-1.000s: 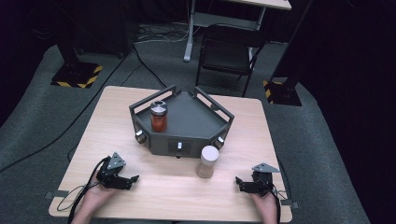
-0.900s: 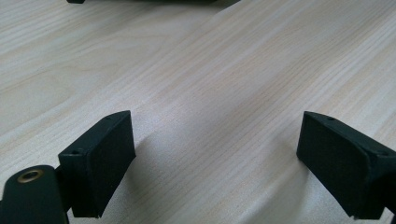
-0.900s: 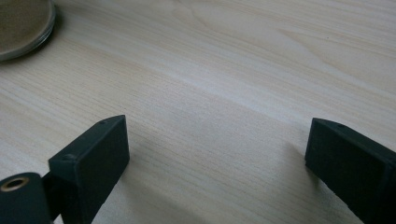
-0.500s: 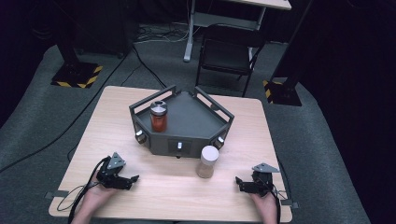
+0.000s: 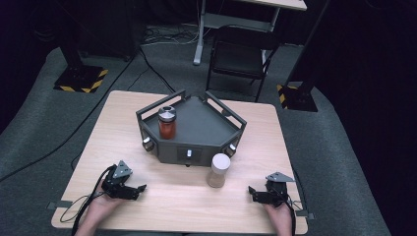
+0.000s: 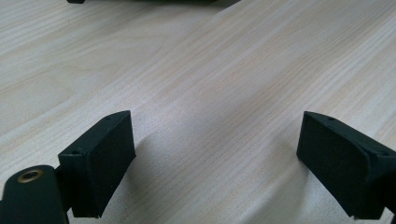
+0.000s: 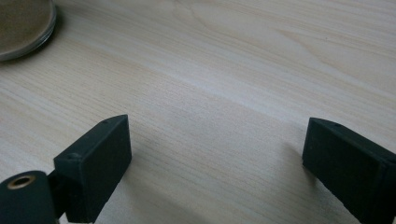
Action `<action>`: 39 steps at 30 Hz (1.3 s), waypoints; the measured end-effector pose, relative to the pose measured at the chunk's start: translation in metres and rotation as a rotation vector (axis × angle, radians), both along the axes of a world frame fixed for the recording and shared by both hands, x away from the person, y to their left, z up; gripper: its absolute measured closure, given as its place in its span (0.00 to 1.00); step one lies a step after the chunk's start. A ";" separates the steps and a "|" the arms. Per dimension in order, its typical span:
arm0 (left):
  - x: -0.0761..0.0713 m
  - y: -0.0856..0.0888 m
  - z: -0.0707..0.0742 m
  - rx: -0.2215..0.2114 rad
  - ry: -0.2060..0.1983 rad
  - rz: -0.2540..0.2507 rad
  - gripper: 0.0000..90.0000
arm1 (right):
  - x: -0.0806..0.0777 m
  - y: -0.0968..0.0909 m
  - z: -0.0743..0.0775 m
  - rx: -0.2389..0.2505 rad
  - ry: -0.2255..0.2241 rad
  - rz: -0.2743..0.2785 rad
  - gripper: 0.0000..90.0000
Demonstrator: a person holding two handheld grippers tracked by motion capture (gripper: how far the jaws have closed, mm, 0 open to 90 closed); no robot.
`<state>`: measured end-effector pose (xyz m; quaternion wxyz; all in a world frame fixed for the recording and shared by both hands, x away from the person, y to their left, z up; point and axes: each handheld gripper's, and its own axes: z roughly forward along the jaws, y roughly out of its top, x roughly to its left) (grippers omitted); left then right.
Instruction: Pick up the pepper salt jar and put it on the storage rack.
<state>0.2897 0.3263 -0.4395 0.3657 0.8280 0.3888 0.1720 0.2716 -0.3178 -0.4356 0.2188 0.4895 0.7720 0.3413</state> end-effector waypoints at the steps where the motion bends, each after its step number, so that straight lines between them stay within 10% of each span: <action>1: 0.000 0.000 0.000 0.000 0.000 0.000 0.12 | 0.000 0.000 0.000 0.000 0.000 0.000 0.09; 39: 0.000 0.000 0.000 0.000 0.000 -0.001 0.12 | -0.007 0.002 0.023 0.083 -0.078 0.139 0.13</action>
